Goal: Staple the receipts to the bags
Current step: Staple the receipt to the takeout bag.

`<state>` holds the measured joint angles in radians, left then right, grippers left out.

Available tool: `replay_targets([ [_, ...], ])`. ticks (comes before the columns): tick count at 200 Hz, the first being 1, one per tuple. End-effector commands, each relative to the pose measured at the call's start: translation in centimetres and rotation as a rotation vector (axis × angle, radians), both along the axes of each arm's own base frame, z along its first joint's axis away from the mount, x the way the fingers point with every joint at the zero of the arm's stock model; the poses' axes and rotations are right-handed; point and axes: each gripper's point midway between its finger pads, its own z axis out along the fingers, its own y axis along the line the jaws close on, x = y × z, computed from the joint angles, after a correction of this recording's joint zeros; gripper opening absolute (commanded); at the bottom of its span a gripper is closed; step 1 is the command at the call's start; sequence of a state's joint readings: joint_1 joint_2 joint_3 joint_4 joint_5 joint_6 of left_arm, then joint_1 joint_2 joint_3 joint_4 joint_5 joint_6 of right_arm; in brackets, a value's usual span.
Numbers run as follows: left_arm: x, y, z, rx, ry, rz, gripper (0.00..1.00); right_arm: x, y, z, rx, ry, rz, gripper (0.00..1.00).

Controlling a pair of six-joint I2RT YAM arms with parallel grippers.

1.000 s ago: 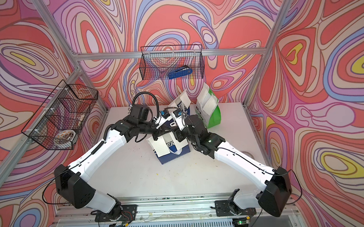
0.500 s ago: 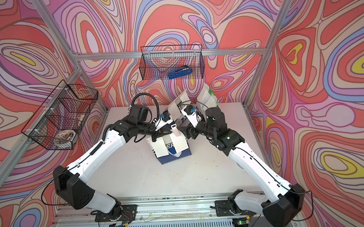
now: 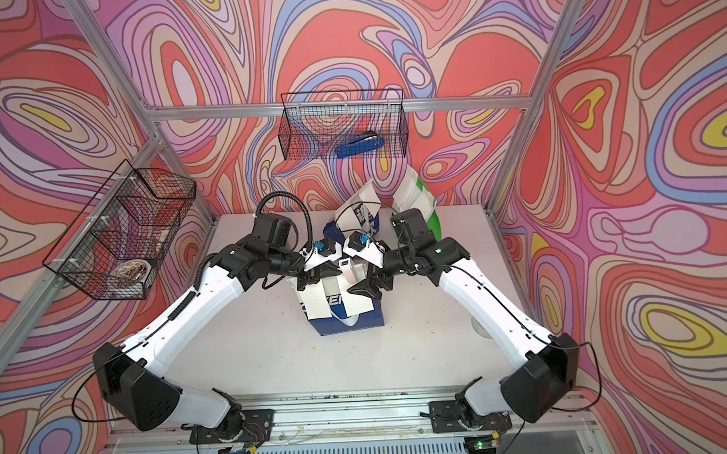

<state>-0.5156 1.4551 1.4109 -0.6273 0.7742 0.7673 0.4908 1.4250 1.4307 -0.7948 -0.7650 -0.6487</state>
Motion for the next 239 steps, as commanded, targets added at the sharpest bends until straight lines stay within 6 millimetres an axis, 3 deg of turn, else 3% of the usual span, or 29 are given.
replay_targets([
  [1, -1.5, -0.2, 2.7, -0.084, -0.115, -0.100, 0.00, -1.0, 1.2, 0.0, 0.047, 0.102, 0.102, 0.94],
  [29, -1.5, -0.2, 2.9, -0.072, -0.093, -0.095, 0.00, -0.3, 1.4, -0.4, 0.026, 0.150, 0.088, 0.84],
  [86, -1.4, -0.2, 3.2, -0.073, -0.075, -0.089, 0.00, 0.9, 1.2, -1.3, -0.005, 0.132, 0.021, 0.80],
  [108, -1.4, -0.3, 3.2, -0.077, -0.074, -0.090, 0.00, 0.9, 1.3, -1.4, 0.003, 0.136, 0.030, 0.61],
  [121, -1.4, -0.3, 3.2, -0.078, -0.073, -0.090, 0.00, 0.8, 1.4, -1.5, 0.005, 0.137, 0.045, 0.39],
  [139, -1.3, -0.3, 3.2, -0.077, -0.076, -0.087, 0.00, 0.4, 1.7, -1.3, 0.016, 0.139, 0.087, 0.00],
  [175, -1.4, -0.1, 3.2, -0.069, -0.077, -0.081, 0.00, 0.9, 2.0, -0.8, 0.047, 0.107, 0.084, 0.00],
  [179, -1.4, -0.1, 3.3, -0.070, -0.080, -0.080, 0.00, 1.1, 1.9, -0.7, 0.050, 0.091, 0.071, 0.14],
  [181, -1.4, -0.1, 3.2, -0.069, -0.079, -0.079, 0.00, 1.3, 1.9, -0.5, 0.053, 0.079, 0.057, 0.27],
  [191, -1.3, 0.0, 3.1, -0.063, -0.079, -0.072, 0.00, 1.7, 1.7, 0.0, 0.067, 0.040, 0.018, 0.50],
  [203, -1.2, 0.1, 2.9, -0.053, -0.077, -0.055, 0.00, 2.2, 1.3, 1.4, 0.102, -0.029, -0.039, 0.59],
  [224, -0.5, 0.4, 2.6, -0.040, -0.056, 0.001, 0.00, 3.3, 0.4, 3.7, 0.161, -0.126, -0.163, 0.66],
  [239, 1.0, 0.7, 2.6, -0.034, -0.013, 0.117, 0.00, 4.9, -0.6, 5.0, 0.216, -0.170, -0.310, 0.71],
])
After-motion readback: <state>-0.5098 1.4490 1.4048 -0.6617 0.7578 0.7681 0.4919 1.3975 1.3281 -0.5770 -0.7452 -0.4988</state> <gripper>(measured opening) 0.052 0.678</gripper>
